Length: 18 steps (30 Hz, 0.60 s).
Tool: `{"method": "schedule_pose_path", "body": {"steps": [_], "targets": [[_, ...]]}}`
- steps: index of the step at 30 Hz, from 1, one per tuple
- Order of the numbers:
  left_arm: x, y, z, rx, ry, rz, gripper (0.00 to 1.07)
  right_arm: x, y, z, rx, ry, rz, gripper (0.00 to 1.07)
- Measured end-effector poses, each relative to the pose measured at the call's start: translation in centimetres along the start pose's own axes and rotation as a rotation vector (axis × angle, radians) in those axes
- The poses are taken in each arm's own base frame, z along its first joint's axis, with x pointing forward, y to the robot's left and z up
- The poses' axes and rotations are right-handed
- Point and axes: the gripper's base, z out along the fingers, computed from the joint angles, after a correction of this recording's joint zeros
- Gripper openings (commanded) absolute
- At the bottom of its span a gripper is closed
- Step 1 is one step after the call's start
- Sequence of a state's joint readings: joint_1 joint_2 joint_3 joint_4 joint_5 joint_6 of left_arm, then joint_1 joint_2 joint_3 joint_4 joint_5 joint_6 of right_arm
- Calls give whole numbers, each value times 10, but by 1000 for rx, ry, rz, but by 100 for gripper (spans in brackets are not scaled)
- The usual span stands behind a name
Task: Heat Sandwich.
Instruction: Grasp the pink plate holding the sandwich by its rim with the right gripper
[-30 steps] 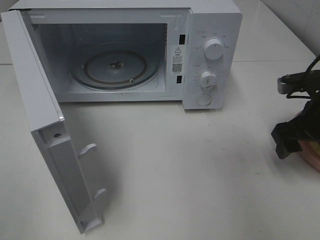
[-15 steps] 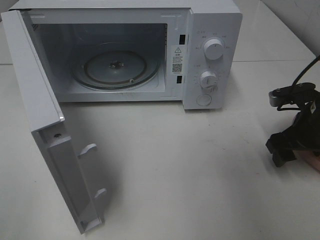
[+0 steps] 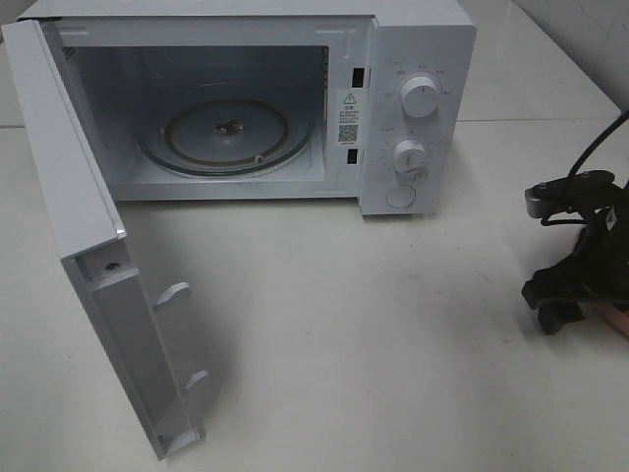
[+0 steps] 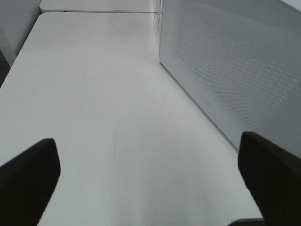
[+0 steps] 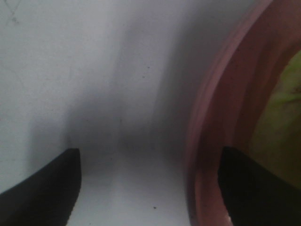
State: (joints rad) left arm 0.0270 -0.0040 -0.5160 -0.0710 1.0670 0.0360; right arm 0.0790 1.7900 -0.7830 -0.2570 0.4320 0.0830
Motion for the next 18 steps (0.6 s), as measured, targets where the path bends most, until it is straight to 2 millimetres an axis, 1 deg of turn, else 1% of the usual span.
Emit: {"method": "schedule_pose_path", "body": {"steps": [1,2,3,4,5,6,7,8,9,18], "targets": [[0,0,0,0,0,0,98,0,0,0,5,0,-9,65],[0,0,0,0,0,0,98,0,-1,0,13,-1,-19,55],[0,0,0,0,0,0,98,0,-2,0,18,-2,-23,48],[0,0,0,0,0,0,98,0,-2,0,18,-2,-23,48],[0,0,0,0,0,0,98,0,-2,0,20,-2,-20,41],[0,0,0,0,0,0,98,0,-2,0,22,-2,-11,22],[0,0,0,0,0,0,98,0,-2,0,24,-2,-14,11],[0,0,0,0,0,0,98,0,-2,0,24,-2,-14,11],[0,0,0,0,0,0,98,0,-3,0,28,-3,-19,0],[0,0,0,0,0,0,98,-1,-4,-1,35,-7,-26,0]]}}
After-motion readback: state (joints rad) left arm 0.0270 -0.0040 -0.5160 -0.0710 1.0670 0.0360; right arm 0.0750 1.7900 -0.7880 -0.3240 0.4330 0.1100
